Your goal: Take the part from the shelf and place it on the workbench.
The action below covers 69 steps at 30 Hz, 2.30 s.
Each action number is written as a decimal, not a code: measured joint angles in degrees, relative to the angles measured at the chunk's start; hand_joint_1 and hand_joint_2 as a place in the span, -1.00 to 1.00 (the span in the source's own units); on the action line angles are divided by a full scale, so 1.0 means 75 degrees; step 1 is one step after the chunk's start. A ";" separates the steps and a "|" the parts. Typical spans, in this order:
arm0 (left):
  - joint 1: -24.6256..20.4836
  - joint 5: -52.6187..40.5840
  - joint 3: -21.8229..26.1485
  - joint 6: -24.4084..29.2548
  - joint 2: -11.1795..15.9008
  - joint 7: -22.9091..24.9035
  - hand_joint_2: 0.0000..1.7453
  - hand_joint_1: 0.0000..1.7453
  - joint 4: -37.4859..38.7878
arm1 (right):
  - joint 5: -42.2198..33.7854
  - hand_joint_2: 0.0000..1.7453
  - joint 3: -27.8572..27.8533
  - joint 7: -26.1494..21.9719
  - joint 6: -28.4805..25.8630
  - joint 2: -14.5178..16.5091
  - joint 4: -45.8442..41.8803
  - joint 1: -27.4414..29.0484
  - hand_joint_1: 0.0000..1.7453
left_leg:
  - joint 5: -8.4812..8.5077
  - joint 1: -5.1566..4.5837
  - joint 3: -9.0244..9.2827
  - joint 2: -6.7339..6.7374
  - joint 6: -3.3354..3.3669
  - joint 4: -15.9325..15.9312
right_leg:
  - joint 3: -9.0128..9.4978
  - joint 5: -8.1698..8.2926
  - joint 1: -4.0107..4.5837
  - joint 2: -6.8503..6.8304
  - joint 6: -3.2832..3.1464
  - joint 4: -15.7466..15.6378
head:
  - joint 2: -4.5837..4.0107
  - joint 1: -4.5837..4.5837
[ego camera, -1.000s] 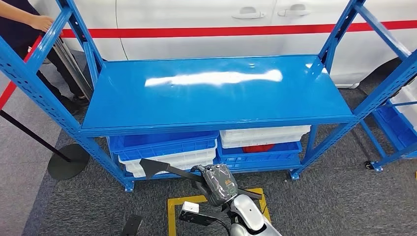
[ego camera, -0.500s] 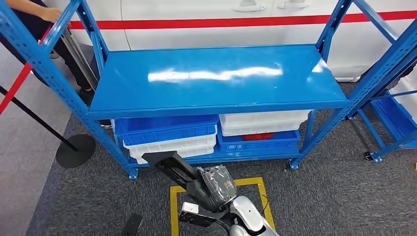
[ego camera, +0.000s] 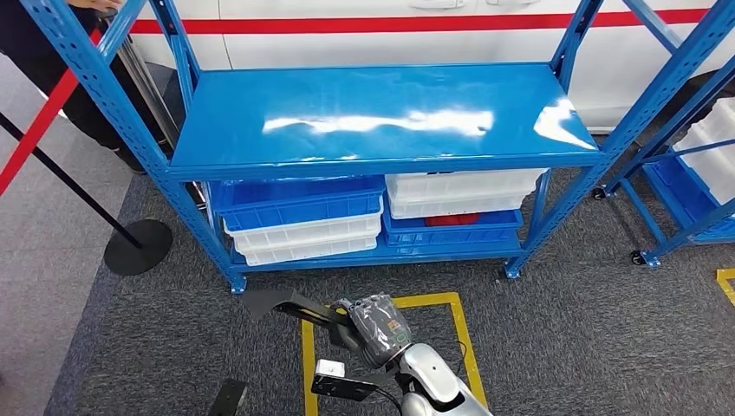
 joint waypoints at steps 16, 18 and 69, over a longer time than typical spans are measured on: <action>0.0018 0.0184 -0.0021 -0.0050 0.0093 -0.0009 1.00 -1.00 -0.0009 | -0.0622 1.00 -0.0018 -0.0519 0.0522 0.0385 0.0321 -0.0006 1.00 | -0.1019 -0.0078 0.1201 0.0009 -0.0045 -0.0103 | -0.1063 0.0953 0.0111 -0.0113 -0.0239 -0.0052 | 0.0000 -0.0001; 0.0043 0.0187 -0.0040 -0.0051 0.0099 -0.0020 1.00 -1.00 -0.0009 | -0.0630 1.00 -0.0030 -0.0525 0.0583 0.0429 0.0321 -0.0003 1.00 | -0.0908 -0.0074 0.1164 0.0018 0.0005 -0.0190 | -0.1097 0.1028 0.0092 -0.0110 -0.0149 -0.0057 | 0.0000 0.0000; 0.0410 0.0391 -0.0082 -0.0194 0.0161 0.0027 1.00 -1.00 -0.0009 | -0.0686 1.00 -0.0349 -0.0706 0.0412 0.0696 0.1000 0.0253 1.00 | -0.0421 -0.0112 0.0502 0.0226 0.0285 -0.0086 | -0.1470 -0.0464 -0.0034 -0.0017 0.0146 0.1748 | 0.0000 0.0001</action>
